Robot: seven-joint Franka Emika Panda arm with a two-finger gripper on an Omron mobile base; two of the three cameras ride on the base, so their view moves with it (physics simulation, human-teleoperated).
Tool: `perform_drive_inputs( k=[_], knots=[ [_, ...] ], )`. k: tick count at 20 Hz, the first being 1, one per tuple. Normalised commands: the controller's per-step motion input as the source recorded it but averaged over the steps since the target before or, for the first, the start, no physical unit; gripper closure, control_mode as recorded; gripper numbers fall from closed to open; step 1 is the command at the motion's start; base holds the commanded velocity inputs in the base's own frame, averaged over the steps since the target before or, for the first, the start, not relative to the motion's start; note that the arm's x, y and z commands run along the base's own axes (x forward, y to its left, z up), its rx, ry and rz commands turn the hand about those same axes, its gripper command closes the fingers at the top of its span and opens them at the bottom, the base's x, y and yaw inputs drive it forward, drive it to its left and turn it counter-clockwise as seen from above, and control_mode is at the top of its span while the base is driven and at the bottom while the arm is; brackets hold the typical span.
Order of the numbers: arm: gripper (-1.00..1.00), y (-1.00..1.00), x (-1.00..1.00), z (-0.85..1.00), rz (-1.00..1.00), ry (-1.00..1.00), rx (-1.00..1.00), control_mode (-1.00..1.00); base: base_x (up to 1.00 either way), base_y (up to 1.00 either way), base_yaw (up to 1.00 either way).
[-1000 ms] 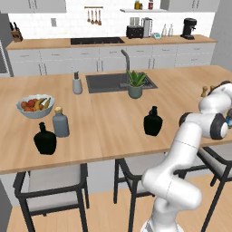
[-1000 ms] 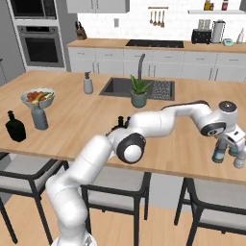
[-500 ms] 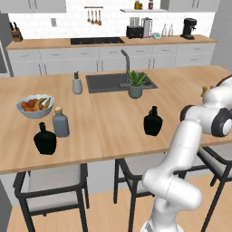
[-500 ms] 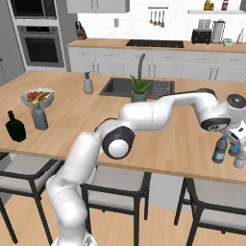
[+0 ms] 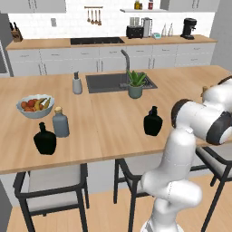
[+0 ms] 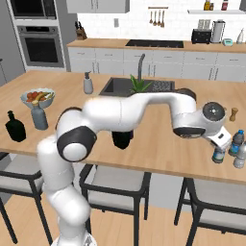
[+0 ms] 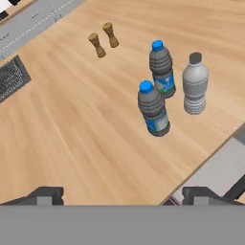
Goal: Move the plastic bottles in the middle to the plastics group, and the glass bottles in the middle to the glass group.
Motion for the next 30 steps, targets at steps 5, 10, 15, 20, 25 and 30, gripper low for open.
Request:
perform_drive_inputs(
  k=[5,10,15,20,25,30],
  knots=[
    [-1.0,1.0,-0.16,0.27,0.19,0.09,-0.03,-1.0,0.0,0.0,0.0],
    [-1.0,1.0,-0.05,0.24,0.33,0.39,0.0,-1.0,0.0,0.0,0.0],
    [-1.0,1.0,0.0,0.12,0.32,0.49,-0.05,-1.0,0.0,0.0,0.0],
    [-1.0,1.0,-0.06,0.0,0.27,0.15,-0.04,-1.0,0.0,0.0,0.0],
    [-1.0,0.9,-0.39,0.11,0.27,-0.2,0.0,-1.0,0.0,0.0,0.0],
    [-1.0,0.93,0.19,0.14,0.14,-0.22,0.0,-1.0,0.0,0.0,0.0]
  ],
)
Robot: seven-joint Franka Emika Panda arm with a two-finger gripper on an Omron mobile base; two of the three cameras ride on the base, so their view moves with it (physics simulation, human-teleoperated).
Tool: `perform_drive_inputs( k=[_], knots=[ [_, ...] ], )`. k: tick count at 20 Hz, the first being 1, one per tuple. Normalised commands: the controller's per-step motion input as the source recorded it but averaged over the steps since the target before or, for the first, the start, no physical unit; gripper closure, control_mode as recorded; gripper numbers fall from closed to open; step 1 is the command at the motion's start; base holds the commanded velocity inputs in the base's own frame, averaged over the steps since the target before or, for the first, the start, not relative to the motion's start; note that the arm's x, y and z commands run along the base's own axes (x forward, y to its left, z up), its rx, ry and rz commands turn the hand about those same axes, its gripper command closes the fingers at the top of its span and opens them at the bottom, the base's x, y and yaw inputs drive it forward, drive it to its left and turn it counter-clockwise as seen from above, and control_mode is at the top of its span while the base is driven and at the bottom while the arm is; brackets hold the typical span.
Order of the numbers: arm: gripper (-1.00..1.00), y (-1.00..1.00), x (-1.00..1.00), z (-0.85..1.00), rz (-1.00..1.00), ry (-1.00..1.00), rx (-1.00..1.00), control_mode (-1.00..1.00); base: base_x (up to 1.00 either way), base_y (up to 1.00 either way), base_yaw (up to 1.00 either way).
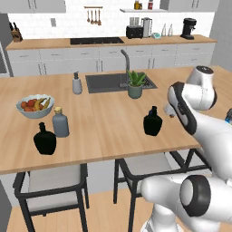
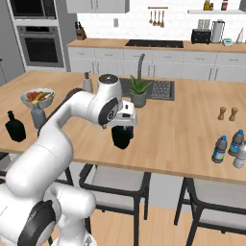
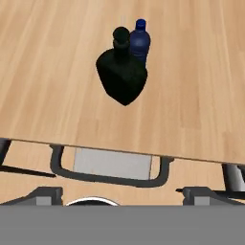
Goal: Move the plastic bottles in the middle to the plastics group, and the glass bottles in the middle to the glass group.
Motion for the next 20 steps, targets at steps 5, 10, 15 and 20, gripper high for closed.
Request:
perform_drive_inputs(
  k=[5,10,15,20],
  knots=[
    [-1.0,0.5,0.34,0.04,-0.08,-0.17,0.0,-1.0,0.0,0.0,0.0],
    [-1.0,0.08,0.26,0.0,-0.31,-0.05,-0.01,-1.0,0.0,0.0,0.0],
    [-1.0,0.1,0.44,0.0,-0.04,0.02,0.0,-1.0,0.0,0.0,0.0],
    [-1.0,0.0,0.67,-0.01,0.0,0.0,0.0,-1.0,0.0,0.0,0.0]
  ],
)
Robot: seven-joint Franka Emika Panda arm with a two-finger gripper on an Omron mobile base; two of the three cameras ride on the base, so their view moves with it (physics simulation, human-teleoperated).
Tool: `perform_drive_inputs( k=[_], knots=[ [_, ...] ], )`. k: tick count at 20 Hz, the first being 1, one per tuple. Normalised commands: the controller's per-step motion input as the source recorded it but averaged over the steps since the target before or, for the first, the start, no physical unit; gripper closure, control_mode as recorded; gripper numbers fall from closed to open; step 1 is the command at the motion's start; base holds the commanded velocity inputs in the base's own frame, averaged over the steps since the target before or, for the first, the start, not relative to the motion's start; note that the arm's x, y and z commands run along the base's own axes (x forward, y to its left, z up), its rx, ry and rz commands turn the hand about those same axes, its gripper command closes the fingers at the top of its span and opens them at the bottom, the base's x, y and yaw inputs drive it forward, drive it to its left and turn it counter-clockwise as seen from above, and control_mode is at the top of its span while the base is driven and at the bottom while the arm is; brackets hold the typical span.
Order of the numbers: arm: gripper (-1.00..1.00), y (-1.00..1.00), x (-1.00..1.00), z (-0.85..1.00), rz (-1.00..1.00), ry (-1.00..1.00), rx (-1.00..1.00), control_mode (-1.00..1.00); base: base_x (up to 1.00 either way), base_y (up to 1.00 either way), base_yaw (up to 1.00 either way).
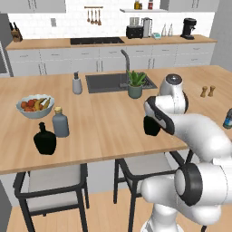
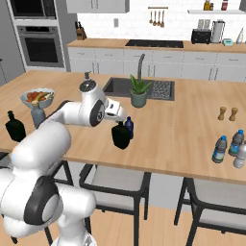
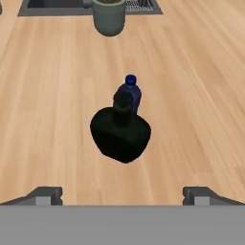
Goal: Move the plastic bottles in the middle to the plastics group, and the glass bottles in the middle to the glass group.
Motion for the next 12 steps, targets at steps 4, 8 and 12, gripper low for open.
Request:
perform_drive_inputs(
  k=[4,8,12],
  knots=[
    [-1.0,-0.07,0.56,-0.02,0.02,0.01,0.0,-1.0,0.0,0.0,0.0],
    [-1.0,-0.02,0.05,-0.32,0.02,0.0,0.0,-1.0,0.0,0.0,0.0],
    [-1.0,-0.08,0.14,-0.53,0.01,0.0,0.0,-1.0,0.0,0.0,0.0]
  ],
)
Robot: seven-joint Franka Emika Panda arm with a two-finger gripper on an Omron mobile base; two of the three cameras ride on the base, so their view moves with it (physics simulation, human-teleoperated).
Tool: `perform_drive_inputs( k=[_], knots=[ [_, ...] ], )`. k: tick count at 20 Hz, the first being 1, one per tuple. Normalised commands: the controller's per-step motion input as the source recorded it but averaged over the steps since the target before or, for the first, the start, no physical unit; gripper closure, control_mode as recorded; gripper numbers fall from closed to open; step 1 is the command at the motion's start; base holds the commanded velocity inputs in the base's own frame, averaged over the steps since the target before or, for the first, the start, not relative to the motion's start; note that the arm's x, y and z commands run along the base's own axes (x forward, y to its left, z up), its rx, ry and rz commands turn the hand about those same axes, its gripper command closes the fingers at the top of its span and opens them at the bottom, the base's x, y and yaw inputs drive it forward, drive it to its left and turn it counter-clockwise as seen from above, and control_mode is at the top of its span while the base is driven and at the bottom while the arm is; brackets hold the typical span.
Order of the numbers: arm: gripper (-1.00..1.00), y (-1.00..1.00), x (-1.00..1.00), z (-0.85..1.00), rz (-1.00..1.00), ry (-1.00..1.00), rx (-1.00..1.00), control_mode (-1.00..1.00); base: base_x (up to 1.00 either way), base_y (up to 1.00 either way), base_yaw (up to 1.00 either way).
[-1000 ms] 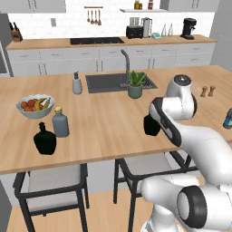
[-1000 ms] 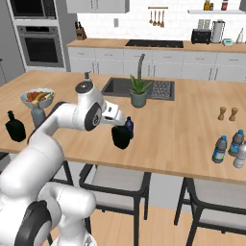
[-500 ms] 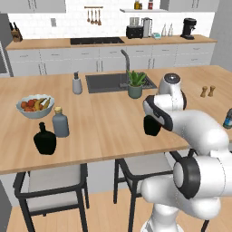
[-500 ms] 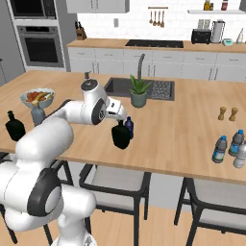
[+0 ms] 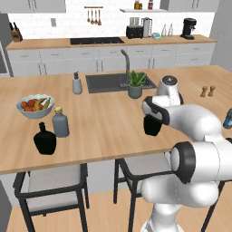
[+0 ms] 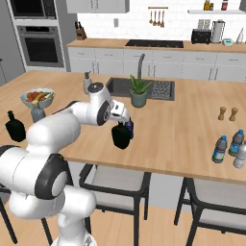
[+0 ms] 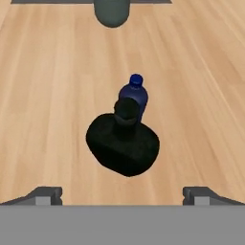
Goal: Move the plastic bottles in the middle to the plastics group, and the glass bottles in the middle to the glass group.
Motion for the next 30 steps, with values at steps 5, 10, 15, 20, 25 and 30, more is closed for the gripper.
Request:
perform_drive_inputs(
  k=[5,10,15,20,25,30],
  knots=[
    [-1.0,-0.14,0.19,-0.16,0.01,0.0,0.0,-1.0,0.0,0.0,0.0],
    [-1.0,-0.02,0.26,-0.01,0.04,0.0,0.0,-1.0,0.0,0.0,0.0],
    [-1.0,0.0,0.14,-0.17,0.04,0.0,0.0,-1.0,0.0,0.0,0.0],
    [-1.0,0.0,0.26,-0.17,0.0,0.0,0.0,-1.0,0.0,0.0,0.0],
    [-1.0,-0.02,0.15,-0.11,0.0,0.0,0.0,-1.0,0.0,0.0,0.0],
    [-1.0,-0.01,0.01,-0.11,0.0,0.0,0.0,-1.0,0.0,0.0,0.0]
  ],
)
